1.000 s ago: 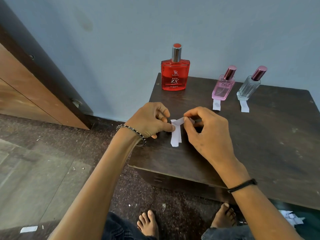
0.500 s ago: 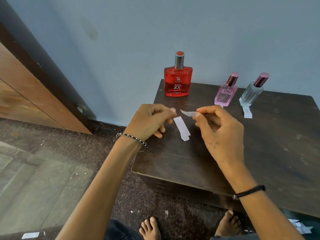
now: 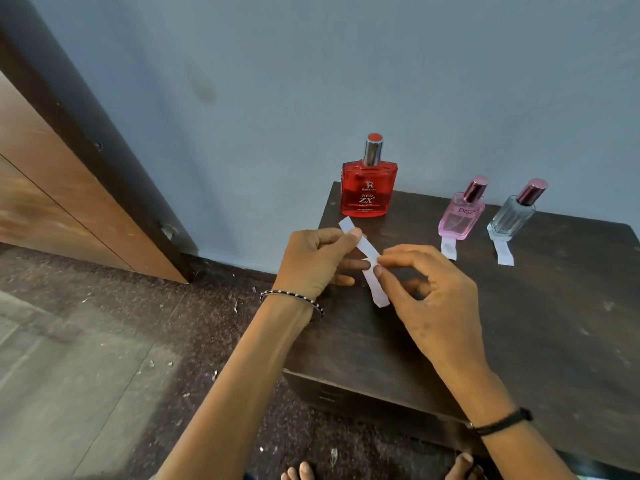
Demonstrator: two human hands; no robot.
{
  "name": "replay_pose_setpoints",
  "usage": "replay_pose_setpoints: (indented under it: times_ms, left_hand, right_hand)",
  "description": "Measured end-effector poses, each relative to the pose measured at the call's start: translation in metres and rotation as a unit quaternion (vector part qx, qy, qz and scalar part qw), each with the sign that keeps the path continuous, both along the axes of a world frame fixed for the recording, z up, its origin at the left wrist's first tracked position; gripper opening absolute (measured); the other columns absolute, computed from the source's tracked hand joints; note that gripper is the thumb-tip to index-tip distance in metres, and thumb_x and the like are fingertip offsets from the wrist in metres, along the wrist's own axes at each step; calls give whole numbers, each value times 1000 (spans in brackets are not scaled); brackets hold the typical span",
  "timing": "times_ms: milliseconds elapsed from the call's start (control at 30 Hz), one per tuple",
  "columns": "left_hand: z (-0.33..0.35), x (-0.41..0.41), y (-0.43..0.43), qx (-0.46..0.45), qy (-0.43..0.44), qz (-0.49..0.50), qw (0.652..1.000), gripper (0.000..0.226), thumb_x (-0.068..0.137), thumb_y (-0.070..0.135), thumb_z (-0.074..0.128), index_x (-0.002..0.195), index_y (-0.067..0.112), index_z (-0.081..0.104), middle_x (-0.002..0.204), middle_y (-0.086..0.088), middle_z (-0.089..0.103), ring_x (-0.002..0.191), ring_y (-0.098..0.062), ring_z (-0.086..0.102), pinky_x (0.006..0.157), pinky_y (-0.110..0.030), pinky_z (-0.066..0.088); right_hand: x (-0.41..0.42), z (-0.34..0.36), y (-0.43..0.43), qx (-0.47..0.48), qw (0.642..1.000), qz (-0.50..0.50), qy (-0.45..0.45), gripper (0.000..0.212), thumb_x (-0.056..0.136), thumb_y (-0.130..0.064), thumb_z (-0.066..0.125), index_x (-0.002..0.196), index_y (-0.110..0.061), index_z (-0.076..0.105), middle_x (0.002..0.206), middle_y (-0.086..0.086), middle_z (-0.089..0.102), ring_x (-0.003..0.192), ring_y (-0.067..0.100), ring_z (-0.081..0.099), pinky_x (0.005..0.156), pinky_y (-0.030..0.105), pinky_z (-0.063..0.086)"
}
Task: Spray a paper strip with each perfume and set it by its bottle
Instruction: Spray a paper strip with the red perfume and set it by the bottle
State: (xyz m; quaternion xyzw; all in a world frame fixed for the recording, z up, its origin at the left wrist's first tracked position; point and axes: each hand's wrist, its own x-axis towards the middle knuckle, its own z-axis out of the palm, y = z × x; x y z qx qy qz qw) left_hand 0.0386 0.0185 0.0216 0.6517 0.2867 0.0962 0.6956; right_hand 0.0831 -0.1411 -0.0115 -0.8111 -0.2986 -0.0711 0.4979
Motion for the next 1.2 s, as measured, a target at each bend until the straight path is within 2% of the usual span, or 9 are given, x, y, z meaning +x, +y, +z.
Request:
replay_pose_setpoints:
  times_ms: [200,267,367,533,667,767,900,1100,1200]
  left_hand:
    - [-4,3,5,5,4,20,1000,21,95,27,68,98,8,77,94,-5,81,75,-14,79,51,-20,57]
    - [-5,3,7,27,10,31,999,21,95,27,68,100,9,77,94,-5,81,74,-13,79,51,-19,56]
    - [-7,2,10,84,6,45,995,19,95,26,68,103,9,72,90,-5,81,70,-9,77,49,-17,54]
    - [-7,-1,9,161,-30,69,984,35,96,18,66,121,24,42,74,-6,76,54,-8,71,49,-18,56]
    - [-8,0,8,241,-44,67,967,24,99,16,59,116,24,42,73,-6,74,58,-12,72,58,-26,62]
    - [-10,0,8,287,-34,64,955,11,102,18,54,110,22,49,71,-2,71,62,-13,72,70,-37,64]
    - [-10,-1,10,282,-32,59,957,5,103,18,54,106,22,54,71,-1,70,63,-12,72,72,-41,64]
    - [-9,2,8,264,-17,58,963,6,101,18,56,101,21,61,70,3,70,65,-12,72,72,-41,64]
    - [-10,3,10,278,-8,52,959,9,101,18,56,99,19,65,75,2,70,72,-15,72,76,-42,63]
  right_hand:
    - [3,4,-1,6,996,-46,73,15,91,-24,72,104,-32,72,104,-21,69,88,1,71,75,16,59]
    - [6,6,4,-2,995,-65,81,17,92,-29,72,109,-31,69,104,-19,70,90,-7,68,77,8,55]
    - [16,12,21,-26,993,-71,93,41,92,-39,71,128,-26,59,121,-11,67,97,-12,63,75,-2,45]
    - [43,18,55,-47,990,-45,128,92,88,-42,77,157,-16,23,164,6,31,148,23,34,117,34,33]
    - [65,23,77,-33,992,-42,116,107,80,-43,84,158,-14,15,163,10,33,147,25,37,111,29,27]
    - [78,27,83,-16,991,-46,121,99,77,-44,86,151,-15,28,149,10,51,133,25,54,105,30,42]
    - [86,21,78,-12,994,-37,104,66,78,-43,86,126,-18,48,122,-1,65,113,19,65,89,18,49]
    - [70,22,67,-35,997,-41,60,53,85,-47,78,114,-19,43,114,5,72,99,18,70,80,24,55]
    - [55,31,51,-24,998,-37,34,52,87,-47,76,116,-17,45,112,3,74,97,12,72,75,12,53]
